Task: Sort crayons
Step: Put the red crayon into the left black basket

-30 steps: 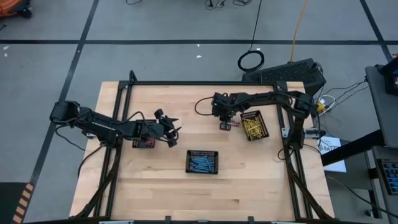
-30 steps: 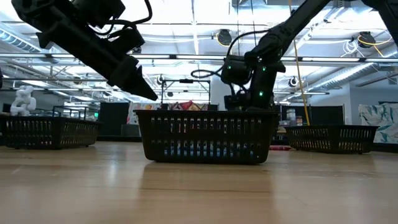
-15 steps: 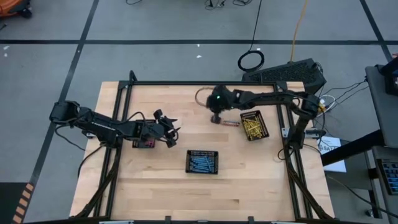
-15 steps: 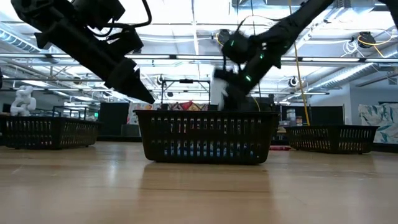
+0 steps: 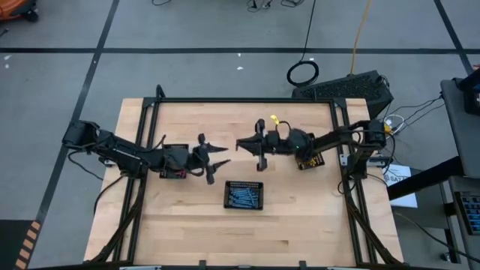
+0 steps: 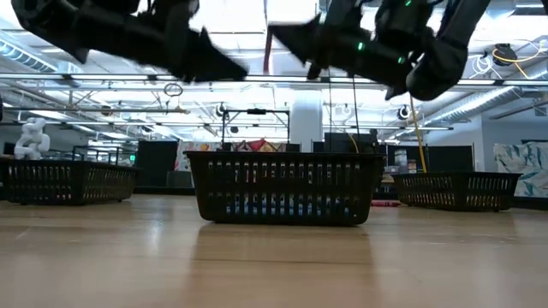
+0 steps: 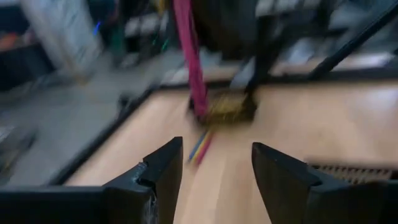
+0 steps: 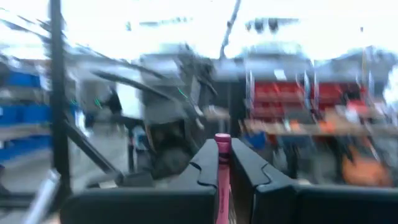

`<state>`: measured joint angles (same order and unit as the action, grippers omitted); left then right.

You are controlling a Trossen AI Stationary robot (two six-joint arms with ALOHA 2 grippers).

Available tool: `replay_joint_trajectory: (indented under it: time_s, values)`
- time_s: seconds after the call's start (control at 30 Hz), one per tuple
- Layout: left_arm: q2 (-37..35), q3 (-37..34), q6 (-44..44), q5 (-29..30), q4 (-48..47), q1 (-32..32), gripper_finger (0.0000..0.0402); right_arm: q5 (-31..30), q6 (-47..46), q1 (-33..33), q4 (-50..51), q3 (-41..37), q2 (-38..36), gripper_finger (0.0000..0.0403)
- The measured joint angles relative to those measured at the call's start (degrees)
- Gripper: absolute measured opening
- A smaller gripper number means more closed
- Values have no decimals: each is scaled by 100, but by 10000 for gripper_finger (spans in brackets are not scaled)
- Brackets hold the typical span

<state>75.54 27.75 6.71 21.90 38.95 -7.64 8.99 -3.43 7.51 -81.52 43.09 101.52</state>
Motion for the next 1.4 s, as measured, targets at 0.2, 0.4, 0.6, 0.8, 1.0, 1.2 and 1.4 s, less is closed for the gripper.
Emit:
replay_joint_trajectory:
  time_s: [0.2, 0.4, 0.6, 0.8, 1.0, 1.2, 1.4]
  values:
    - [415, 0, 669, -534, 1772, 0, 196, -6, 376, -431, -378, 157, 9, 0]
    - [451, 0, 756, -820, 2316, 53, 196, -19, 499, -549, -390, 208, 6, 0]
    - [451, 119, 718, -1203, 2191, 76, 195, -22, 540, -549, -320, 212, 6, 1]
    - [497, 328, 718, -1243, 1764, 83, 185, -160, 565, -569, -314, 212, 6, 2]
    - [667, 409, 723, -1049, 1762, 90, 122, -167, 538, -575, -275, 212, 6, 3]
    - [625, 407, 721, -852, 1719, 28, 37, -128, 498, -577, -138, 217, 3, 4]
    - [482, 414, 909, -184, 1193, -242, 13, 154, 555, -575, -35, 219, -1, 25]
